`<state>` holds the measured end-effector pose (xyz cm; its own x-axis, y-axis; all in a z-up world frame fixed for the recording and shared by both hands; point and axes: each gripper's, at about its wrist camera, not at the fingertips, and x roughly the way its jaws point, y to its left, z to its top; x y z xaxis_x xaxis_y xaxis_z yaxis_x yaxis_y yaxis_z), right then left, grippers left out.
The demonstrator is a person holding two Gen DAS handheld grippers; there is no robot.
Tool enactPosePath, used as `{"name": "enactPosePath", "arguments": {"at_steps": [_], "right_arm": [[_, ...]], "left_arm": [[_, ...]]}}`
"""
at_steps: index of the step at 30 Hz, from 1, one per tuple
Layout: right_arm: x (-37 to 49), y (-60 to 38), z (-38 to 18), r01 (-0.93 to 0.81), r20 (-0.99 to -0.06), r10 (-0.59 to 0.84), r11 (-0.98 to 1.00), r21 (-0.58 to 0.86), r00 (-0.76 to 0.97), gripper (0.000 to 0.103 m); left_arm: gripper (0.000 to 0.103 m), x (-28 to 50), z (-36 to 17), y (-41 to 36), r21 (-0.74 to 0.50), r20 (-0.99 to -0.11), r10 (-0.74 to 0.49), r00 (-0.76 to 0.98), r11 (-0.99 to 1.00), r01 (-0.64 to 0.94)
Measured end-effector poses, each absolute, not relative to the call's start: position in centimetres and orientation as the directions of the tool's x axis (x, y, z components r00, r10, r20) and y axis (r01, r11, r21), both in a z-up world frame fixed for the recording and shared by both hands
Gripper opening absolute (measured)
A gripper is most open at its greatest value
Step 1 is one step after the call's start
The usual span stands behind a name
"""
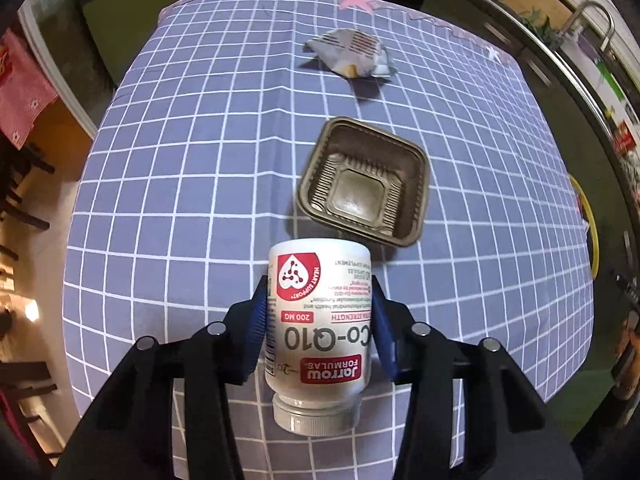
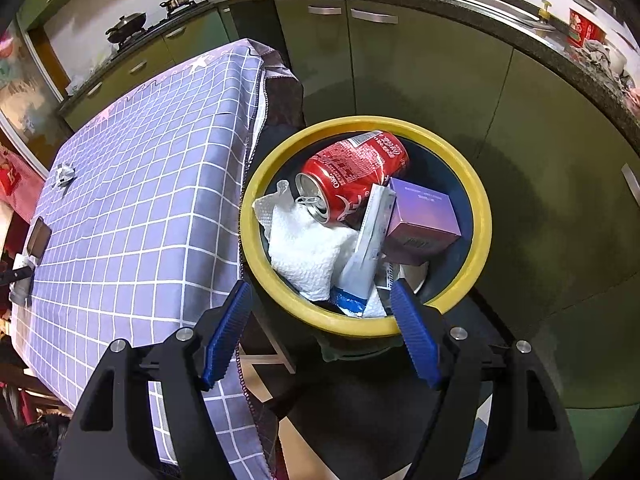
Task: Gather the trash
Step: 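Carry the supplement bottle over the yellow bin and open the left gripper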
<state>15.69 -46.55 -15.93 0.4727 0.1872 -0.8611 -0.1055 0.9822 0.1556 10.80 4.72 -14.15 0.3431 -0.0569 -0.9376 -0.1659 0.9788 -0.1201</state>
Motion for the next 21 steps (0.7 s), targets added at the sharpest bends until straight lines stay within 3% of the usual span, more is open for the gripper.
{"name": "enactPosePath", "arguments": {"at_steps": [10,21], "right_arm": [[15.3,-46.8,-15.3,-0.098,-0.852,0.184,0.983,0.156,0.489,0.072],[12.6,-51.6,-14.9,0.008,-0.834,0.158,0.982,0.19,0.529,0.072]], "left_arm": [[0.045,10.5,-9.7,0.4,-0.107,-0.91,-0.09,0.404,0.994,-0.019],[0.045,16.0,-4.6,-13.8,-0.133,-0.861,-0.292,0.416,0.919,0.371]]}}
